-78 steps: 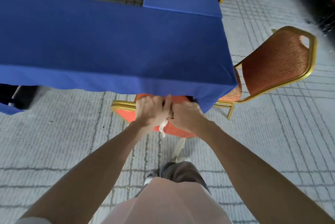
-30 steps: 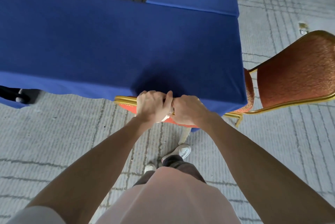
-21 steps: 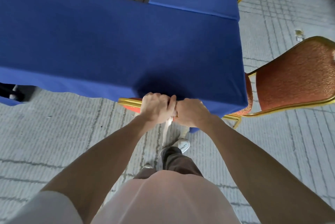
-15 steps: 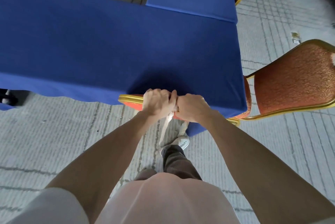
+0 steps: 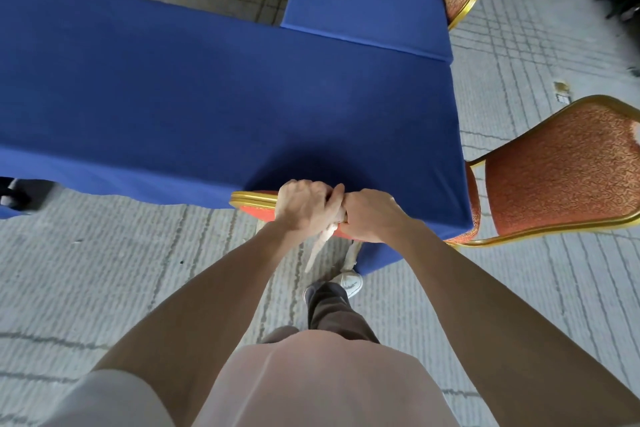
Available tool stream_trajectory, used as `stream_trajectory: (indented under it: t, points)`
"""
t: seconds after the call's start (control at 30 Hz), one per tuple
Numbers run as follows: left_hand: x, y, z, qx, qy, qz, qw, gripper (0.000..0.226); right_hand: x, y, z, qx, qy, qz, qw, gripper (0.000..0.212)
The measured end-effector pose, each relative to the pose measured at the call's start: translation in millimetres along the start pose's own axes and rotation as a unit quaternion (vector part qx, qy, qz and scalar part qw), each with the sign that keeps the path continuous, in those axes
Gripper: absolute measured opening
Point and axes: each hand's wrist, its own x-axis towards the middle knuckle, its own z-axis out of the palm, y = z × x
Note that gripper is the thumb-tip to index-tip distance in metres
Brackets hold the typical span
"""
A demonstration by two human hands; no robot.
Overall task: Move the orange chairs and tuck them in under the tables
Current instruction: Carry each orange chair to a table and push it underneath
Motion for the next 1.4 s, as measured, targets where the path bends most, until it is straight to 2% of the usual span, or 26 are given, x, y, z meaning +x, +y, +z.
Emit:
stream_trajectory:
  t: [0.1,0.17,0.2,0.27,0.3,0.37,0.43,0.5,0.57,0.63,0.8,0.93,1.0,1.17,1.33,1.37,1.4]
  points:
    - [-2.8,-5.2,-1.2,0.050,-0.023,0.068,0.996,0.021,-7.1,-5.5,-3.5,0.043,-0.003,0.016,0.999,0.019]
    - [-0.2,-14.6,-2.3,0.031,-0.035,0.075,0.996,0.028,-13.1,-4.5,-8.4,0.110,-0.013,0.041,0.993,0.020]
    - [-1.4,-18.0,-1.9,-0.017,-0.043,0.052,0.998,0.028,-17.3,-4.3,-10.5,0.158,-0.025,0.050,0.986,0.022]
    - [-9.2,-19.3,-9.0,-0.143,-0.053,-0.030,0.988,0.012,-24.3,-1.3,-18.9,0.260,-0.045,0.065,0.962,0.024]
    - [-12.0,-21.1,-15.7,-0.192,-0.044,-0.074,0.978,0.016,-27.4,0.4,-25.0,0.308,-0.050,0.077,0.947,0.028]
    - [-16.4,-26.1,-27.8,-0.306,-0.063,-0.170,0.935,0.046,-28.9,6.3,-38.7,0.366,-0.049,0.090,0.925,0.040]
    - [-21.2,-28.8,-37.5,-0.318,-0.053,-0.195,0.926,0.058,-20.3,15.2,-47.5,0.360,-0.057,0.082,0.928,0.032]
    - [-22.0,-30.7,-45.1,-0.284,-0.047,-0.217,0.933,0.048,-8.3,22.8,-51.1,0.334,-0.067,0.069,0.938,0.019]
    - [-17.8,-35.5,-53.6,-0.293,-0.025,-0.258,0.920,0.047,7.0,25.4,-59.6,0.324,-0.064,0.043,0.943,0.017]
    - [-18.2,-40.1,-62.7,-0.322,0.015,-0.300,0.898,0.050,24.8,19.2,-71.8,0.321,-0.062,0.005,0.945,0.016]
    - [-47.3,-57.8,-87.8,-0.318,0.096,-0.355,0.874,0.051,70.5,-30.6,-101.8,0.309,-0.039,-0.092,0.946,0.012]
    - [-117.0,-81.8,-108.0,-0.280,0.195,-0.424,0.839,0.041,87.5,-116.6,-120.1,0.263,-0.059,-0.223,0.937,0.015]
    - [-152.8,-89.3,-120.6,-0.256,0.224,-0.458,0.821,0.044,85.2,-157.9,-125.1,0.252,-0.054,-0.280,0.925,0.017]
    - [-286.3,-88.1,-153.9,-0.196,0.307,-0.567,0.739,0.059,37.9,-291.1,-127.7,0.196,-0.072,-0.453,0.867,0.012]
    - [-444.3,-47.0,-176.5,-0.129,0.379,-0.665,0.631,0.070,-69.8,-420.7,-121.1,0.150,-0.105,-0.596,0.782,0.016]
    - [-462.0,-43.6,-178.0,-0.117,0.389,-0.667,0.625,0.072,-82.8,-432.7,-121.2,0.142,-0.106,-0.610,0.772,0.018]
    - [-498.0,-31.8,-181.3,-0.106,0.403,-0.681,0.602,0.074,-110.2,-460.1,-116.2,0.130,-0.107,-0.640,0.750,0.020]
